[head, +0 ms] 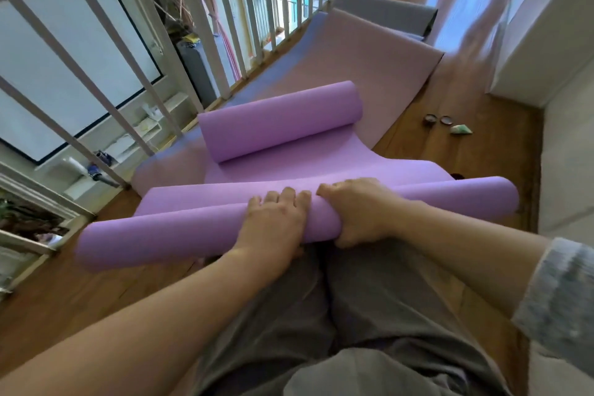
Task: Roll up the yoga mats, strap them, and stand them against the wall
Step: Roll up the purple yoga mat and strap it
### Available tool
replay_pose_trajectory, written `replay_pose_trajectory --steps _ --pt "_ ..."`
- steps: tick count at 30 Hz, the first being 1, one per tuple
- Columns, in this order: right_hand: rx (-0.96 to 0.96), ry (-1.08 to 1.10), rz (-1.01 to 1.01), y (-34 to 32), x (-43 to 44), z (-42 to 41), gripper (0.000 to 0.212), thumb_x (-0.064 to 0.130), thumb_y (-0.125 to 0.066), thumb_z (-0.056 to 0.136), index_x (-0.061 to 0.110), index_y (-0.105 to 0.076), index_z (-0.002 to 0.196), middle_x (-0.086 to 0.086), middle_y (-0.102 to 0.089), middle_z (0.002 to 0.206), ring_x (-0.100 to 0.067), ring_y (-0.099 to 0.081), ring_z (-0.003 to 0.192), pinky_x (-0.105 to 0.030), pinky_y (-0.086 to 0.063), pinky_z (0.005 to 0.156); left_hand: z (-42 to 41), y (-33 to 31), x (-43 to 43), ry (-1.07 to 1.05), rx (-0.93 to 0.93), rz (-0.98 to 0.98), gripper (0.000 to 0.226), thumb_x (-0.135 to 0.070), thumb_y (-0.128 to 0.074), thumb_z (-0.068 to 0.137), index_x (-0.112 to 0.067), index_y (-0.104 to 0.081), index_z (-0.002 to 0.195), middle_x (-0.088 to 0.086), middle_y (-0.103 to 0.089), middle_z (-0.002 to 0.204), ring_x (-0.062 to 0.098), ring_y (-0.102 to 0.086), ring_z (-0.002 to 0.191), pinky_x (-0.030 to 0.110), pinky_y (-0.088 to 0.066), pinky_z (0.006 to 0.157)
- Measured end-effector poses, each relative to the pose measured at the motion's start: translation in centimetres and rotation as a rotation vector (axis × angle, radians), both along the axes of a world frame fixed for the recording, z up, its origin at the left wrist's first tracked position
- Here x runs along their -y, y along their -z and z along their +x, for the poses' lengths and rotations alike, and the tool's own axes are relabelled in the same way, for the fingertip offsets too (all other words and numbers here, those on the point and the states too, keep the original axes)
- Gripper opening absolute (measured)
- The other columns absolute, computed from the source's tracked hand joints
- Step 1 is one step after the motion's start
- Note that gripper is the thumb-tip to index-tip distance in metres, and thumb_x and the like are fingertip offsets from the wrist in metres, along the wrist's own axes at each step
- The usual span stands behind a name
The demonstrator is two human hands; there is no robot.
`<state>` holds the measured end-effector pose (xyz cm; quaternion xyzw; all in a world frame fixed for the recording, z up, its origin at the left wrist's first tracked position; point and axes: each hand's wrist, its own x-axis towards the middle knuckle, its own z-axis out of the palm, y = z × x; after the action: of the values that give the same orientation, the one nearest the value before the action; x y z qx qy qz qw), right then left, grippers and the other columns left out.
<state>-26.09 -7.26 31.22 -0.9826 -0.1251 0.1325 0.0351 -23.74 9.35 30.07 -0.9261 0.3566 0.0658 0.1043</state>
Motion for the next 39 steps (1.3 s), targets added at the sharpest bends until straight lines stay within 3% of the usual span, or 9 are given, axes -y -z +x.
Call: replay_pose_trajectory --steps 4,9,11,15,18,22,29,35,39 --pt "-0.106 0.005 0.007 -0.4 0.1 1.3 0.063 0.044 -0.078 0.062 0.02 -0.049 0.112 -0.002 -0.063 0.105 -0.023 -0.059 0.094 -0.031 -0.045 0.073 0.7 0.5 0.3 -0.006 0.011 -0.054 0.077 -0.038 -0.068 0.077 -0.022 -0.027 0.14 0.003 -0.046 0.129 0.027 -0.05 0.114 0.037 -0.039 0.089" --pt "0.22 0.021 -0.13 2.0 -1.5 -0.5 0.063 0.04 -0.068 0.073 0.017 -0.042 0.125 -0.003 -0.056 0.115 -0.027 -0.056 0.102 -0.037 -0.041 0.082 3.3 -0.3 0.1 -0.018 -0.246 -0.104 0.071 -0.042 -0.073 0.069 -0.025 -0.04 0.13 0.0 -0.054 0.125 0.023 -0.055 0.111 0.035 -0.046 0.087" --pt "0.223 0.034 -0.099 1.9 -1.5 0.0 0.057 0.039 -0.067 0.074 0.018 -0.044 0.122 -0.002 -0.058 0.113 -0.025 -0.058 0.1 -0.034 -0.042 0.079 4.1 -0.5 0.2 -0.019 -0.283 -0.092 0.068 -0.043 -0.074 0.068 -0.025 -0.043 0.126 -0.001 -0.056 0.123 0.022 -0.055 0.11 0.035 -0.047 0.088" --pt "0.024 0.04 -0.025 0.6 -0.3 2.2 0.057 0.045 -0.073 0.065 0.021 -0.048 0.11 0.002 -0.063 0.105 -0.023 -0.061 0.094 -0.031 -0.043 0.069 2.7 0.1 0.6 0.017 0.011 -0.045 0.076 -0.041 -0.075 0.069 -0.019 -0.036 0.131 0.003 -0.053 0.12 0.027 -0.056 0.106 0.037 -0.043 0.084" --pt "-0.17 0.022 -0.05 0.2 -0.1 4.1 0.061 0.046 -0.078 0.06 0.023 -0.052 0.11 0.003 -0.062 0.096 -0.022 -0.059 0.09 -0.032 -0.05 0.072 2.0 1.0 0.5 0.013 0.113 -0.091 0.093 -0.042 -0.086 0.051 -0.019 -0.037 0.127 0.006 -0.059 0.105 0.028 -0.062 0.088 0.038 -0.049 0.073" --pt "-0.263 0.019 -0.021 -0.8 -0.1 5.4 0.059 0.045 -0.082 0.058 0.021 -0.058 0.107 -0.002 -0.065 0.099 -0.022 -0.059 0.087 -0.037 -0.053 0.078 3.1 -0.4 0.7 -0.01 0.013 -0.108 0.074 -0.04 -0.069 0.075 -0.023 -0.032 0.137 0.002 -0.051 0.123 0.025 -0.054 0.109 0.034 -0.041 0.083" --pt "-0.262 -0.09 -0.007 -6.1 -0.4 3.2 0.062 0.046 -0.083 0.062 0.016 -0.061 0.112 -0.002 -0.066 0.099 -0.02 -0.059 0.086 -0.03 -0.049 0.076 1.5 -5.8 -0.3 0.109 0.049 -0.141 0.068 -0.044 -0.066 0.073 -0.023 -0.034 0.129 -0.003 -0.053 0.113 0.021 -0.056 0.101 0.032 -0.038 0.072" --pt "-0.305 -0.086 0.039 -1.7 -1.2 -1.3 0.069 0.046 -0.082 0.062 0.019 -0.056 0.12 -0.002 -0.065 0.11 -0.023 -0.06 0.095 -0.032 -0.05 0.079 -2.5 -1.9 -0.5 0.105 -0.082 -0.011 0.074 -0.037 -0.067 0.077 -0.02 -0.029 0.137 0.002 -0.049 0.128 0.025 -0.052 0.113 0.036 -0.042 0.09" --pt "-0.179 -0.051 0.049 -1.1 -0.9 -3.1 0.07 0.052 -0.077 0.065 0.02 -0.05 0.121 0.0 -0.06 0.117 -0.023 -0.057 0.104 -0.035 -0.049 0.083 -2.7 -0.8 -0.5 0.109 -0.079 -0.022 0.075 -0.039 -0.068 0.075 -0.021 -0.029 0.137 0.002 -0.048 0.128 0.025 -0.051 0.114 0.037 -0.042 0.093"
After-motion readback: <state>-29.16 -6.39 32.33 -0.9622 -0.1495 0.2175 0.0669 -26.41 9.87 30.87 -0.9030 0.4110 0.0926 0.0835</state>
